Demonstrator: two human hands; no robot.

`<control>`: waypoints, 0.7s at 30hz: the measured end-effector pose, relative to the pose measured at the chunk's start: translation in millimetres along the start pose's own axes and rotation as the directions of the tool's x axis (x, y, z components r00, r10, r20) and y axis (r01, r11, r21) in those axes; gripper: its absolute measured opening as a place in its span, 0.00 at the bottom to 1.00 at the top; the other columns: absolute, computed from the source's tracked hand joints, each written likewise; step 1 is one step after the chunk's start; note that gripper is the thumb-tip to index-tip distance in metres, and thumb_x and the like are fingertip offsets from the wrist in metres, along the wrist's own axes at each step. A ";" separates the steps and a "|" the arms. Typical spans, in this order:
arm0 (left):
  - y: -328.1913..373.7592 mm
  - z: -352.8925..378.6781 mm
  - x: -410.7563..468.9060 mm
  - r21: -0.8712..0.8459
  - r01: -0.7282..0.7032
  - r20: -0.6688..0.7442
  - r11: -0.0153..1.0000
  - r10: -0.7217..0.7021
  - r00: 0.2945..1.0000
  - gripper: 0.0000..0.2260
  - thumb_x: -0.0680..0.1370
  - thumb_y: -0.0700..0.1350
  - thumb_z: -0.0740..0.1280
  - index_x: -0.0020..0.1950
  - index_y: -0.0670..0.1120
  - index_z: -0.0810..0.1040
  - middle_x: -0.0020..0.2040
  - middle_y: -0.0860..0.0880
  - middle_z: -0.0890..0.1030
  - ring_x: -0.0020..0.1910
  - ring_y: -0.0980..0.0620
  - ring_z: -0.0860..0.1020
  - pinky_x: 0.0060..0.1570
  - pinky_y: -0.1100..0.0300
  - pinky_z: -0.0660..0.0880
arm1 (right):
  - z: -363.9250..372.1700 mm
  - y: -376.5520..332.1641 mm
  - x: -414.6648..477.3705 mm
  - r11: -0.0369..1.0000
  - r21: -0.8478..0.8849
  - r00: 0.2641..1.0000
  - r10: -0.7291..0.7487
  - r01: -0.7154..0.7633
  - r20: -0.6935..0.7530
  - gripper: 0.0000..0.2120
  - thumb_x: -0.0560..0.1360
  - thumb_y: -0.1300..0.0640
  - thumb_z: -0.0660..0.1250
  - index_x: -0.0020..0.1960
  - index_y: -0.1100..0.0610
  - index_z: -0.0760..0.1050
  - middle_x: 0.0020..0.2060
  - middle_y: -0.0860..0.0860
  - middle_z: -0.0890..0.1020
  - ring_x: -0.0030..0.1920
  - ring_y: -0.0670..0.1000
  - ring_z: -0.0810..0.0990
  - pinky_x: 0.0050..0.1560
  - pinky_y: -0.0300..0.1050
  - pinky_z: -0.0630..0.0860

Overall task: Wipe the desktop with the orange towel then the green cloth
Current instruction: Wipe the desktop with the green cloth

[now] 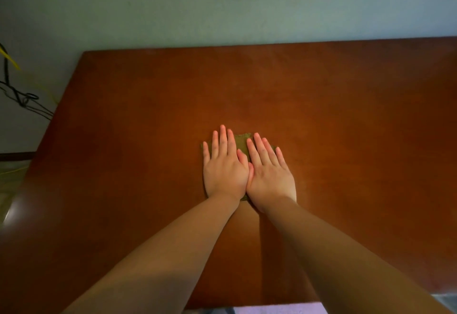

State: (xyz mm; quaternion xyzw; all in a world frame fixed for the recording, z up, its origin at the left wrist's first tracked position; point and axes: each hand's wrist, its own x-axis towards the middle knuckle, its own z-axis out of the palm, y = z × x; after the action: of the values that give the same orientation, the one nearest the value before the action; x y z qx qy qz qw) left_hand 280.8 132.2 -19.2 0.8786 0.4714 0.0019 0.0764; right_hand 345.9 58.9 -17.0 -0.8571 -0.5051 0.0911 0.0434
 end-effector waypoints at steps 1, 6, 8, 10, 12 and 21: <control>-0.1 -1.0 8.3 -0.006 0.002 -0.004 1.000 -0.002 1.000 0.25 0.81 0.53 0.39 0.77 0.47 0.41 0.78 0.47 0.42 0.77 0.49 0.42 0.75 0.49 0.41 | -1.2 -0.1 7.9 1.000 0.003 1.000 0.002 -0.002 -0.006 0.25 0.81 0.48 0.33 0.77 0.50 0.36 0.76 0.47 0.36 0.73 0.44 0.31 0.73 0.44 0.34; -1.9 -4.0 55.0 -0.026 0.004 -0.035 1.000 -0.005 0.999 0.25 0.82 0.52 0.39 0.77 0.47 0.42 0.78 0.47 0.42 0.77 0.49 0.42 0.75 0.50 0.40 | -9.8 0.6 55.8 1.000 0.008 1.000 0.001 -0.001 0.008 0.25 0.82 0.47 0.34 0.77 0.50 0.36 0.76 0.47 0.37 0.75 0.46 0.34 0.74 0.45 0.34; -1.9 -5.5 74.3 -0.043 0.021 -0.057 0.999 -0.024 0.998 0.25 0.82 0.52 0.41 0.78 0.47 0.43 0.78 0.47 0.42 0.77 0.49 0.42 0.75 0.51 0.42 | -12.0 1.2 75.8 1.000 0.004 1.000 -0.008 0.008 -0.001 0.25 0.82 0.47 0.34 0.77 0.50 0.36 0.76 0.47 0.37 0.75 0.46 0.34 0.74 0.45 0.35; -1.3 -9.3 91.6 -0.096 0.047 -0.109 0.994 -0.057 0.992 0.24 0.82 0.51 0.45 0.78 0.45 0.49 0.78 0.46 0.48 0.77 0.48 0.47 0.75 0.52 0.48 | -14.1 1.4 96.3 1.000 0.003 1.000 -0.012 0.012 -0.008 0.25 0.82 0.48 0.35 0.77 0.51 0.36 0.76 0.47 0.37 0.75 0.46 0.35 0.74 0.45 0.35; -0.7 -13.7 105.8 -0.178 0.077 -0.179 0.981 -0.109 0.978 0.19 0.82 0.47 0.51 0.72 0.45 0.63 0.74 0.45 0.62 0.73 0.48 0.59 0.71 0.56 0.60 | -16.6 1.8 118.6 1.000 0.005 1.000 -0.026 0.026 -0.005 0.25 0.82 0.49 0.36 0.77 0.51 0.36 0.76 0.47 0.36 0.75 0.46 0.35 0.74 0.45 0.35; -3.0 -20.0 195.2 -0.207 0.121 -0.213 0.971 -0.165 0.963 0.13 0.81 0.45 0.53 0.61 0.44 0.72 0.63 0.45 0.71 0.64 0.48 0.68 0.63 0.56 0.67 | -29.6 3.7 211.5 0.996 -0.021 0.996 -0.082 0.083 0.016 0.25 0.82 0.50 0.37 0.77 0.53 0.36 0.77 0.49 0.37 0.76 0.47 0.36 0.75 0.45 0.37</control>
State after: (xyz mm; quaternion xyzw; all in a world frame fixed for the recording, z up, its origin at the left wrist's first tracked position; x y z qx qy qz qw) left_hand 385.3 298.3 -13.3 0.8245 0.5371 0.1429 0.1061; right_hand 455.0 242.5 -12.4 -0.8352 -0.5413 0.0902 0.0343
